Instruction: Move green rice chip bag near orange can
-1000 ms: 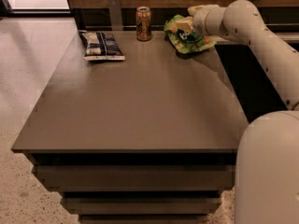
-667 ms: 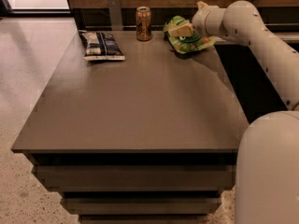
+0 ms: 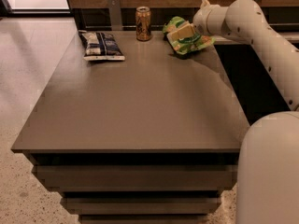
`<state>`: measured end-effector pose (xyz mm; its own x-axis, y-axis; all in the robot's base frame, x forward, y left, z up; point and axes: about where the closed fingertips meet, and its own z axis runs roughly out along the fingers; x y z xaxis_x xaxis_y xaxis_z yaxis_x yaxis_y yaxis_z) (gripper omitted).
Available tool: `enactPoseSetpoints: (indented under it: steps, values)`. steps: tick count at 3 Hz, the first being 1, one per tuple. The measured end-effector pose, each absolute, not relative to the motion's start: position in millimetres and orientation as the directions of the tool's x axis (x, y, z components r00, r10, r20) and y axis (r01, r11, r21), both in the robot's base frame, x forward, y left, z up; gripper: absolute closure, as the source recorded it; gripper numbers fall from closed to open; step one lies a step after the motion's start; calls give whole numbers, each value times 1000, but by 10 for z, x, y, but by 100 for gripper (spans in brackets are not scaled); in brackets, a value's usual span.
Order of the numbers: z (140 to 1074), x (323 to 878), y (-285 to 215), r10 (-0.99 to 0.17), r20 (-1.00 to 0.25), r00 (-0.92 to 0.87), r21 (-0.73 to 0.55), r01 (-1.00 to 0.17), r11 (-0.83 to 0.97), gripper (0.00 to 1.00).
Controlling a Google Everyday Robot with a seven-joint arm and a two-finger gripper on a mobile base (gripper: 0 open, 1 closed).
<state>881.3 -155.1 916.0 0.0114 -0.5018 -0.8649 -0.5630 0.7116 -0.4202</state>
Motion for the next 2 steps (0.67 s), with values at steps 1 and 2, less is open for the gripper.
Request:
enactPoseSetpoints:
  steps: [1,2]
  values:
    - [9182,8730,-1547,-490,-871,10,-400,-593,699,0]
    - [9210,8609,-1566,-480,-877,11,-380,-626,681,0]
